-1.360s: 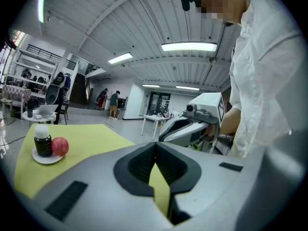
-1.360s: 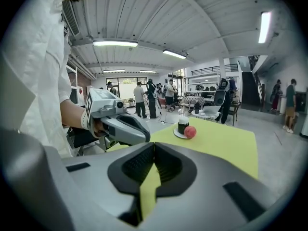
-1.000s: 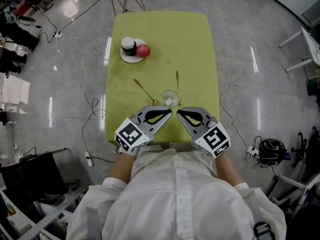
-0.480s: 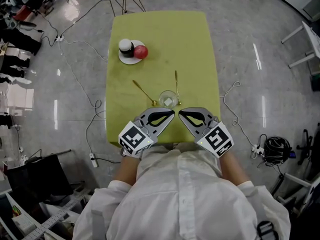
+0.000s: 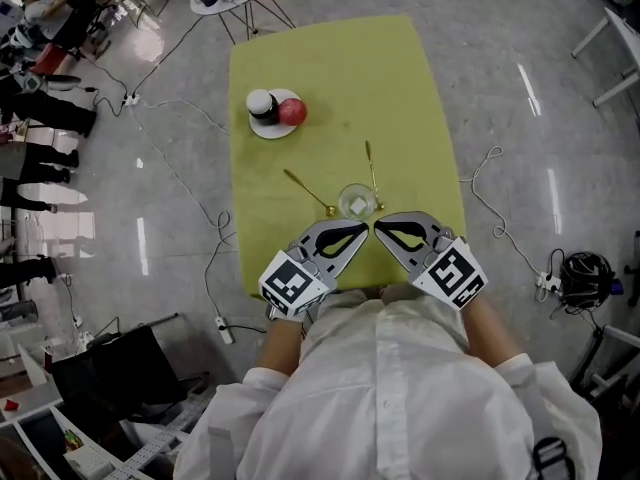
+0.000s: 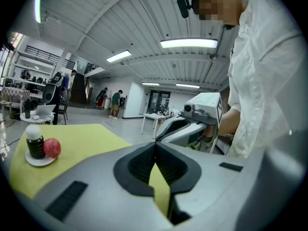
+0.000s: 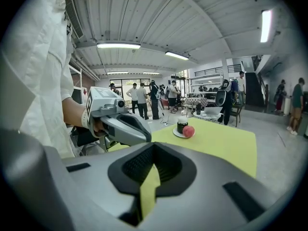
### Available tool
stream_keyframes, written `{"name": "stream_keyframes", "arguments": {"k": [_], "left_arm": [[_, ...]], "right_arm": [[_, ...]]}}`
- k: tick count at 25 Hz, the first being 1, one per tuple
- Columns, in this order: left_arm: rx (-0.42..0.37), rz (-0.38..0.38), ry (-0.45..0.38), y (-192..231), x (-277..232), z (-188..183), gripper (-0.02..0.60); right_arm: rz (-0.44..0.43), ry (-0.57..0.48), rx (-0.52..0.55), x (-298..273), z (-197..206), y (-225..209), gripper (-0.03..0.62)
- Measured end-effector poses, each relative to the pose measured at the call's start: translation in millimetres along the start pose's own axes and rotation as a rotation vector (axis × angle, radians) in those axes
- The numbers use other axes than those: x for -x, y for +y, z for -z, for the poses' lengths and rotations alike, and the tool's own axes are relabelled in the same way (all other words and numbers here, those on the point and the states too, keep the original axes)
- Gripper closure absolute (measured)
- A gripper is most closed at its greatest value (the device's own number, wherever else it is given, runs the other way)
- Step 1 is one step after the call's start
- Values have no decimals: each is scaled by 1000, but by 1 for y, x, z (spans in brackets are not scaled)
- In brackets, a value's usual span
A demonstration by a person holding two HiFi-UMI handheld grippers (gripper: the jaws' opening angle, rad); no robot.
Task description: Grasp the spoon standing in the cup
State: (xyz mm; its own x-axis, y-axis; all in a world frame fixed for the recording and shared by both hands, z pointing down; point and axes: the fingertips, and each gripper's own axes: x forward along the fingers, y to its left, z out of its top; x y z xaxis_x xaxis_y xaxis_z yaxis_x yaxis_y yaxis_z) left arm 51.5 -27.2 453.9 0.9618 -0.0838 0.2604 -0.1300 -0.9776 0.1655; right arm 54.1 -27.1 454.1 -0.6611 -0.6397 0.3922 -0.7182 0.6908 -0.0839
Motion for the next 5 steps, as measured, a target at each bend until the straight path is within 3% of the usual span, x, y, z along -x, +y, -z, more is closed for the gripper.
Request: {"name": "stream_keyframes", "arguments": {"k": [5], "left_arm": [[-5, 7, -4, 4, 3, -3, 577]], "right_arm": [[8, -4, 2, -4, -4, 0, 592]]}}
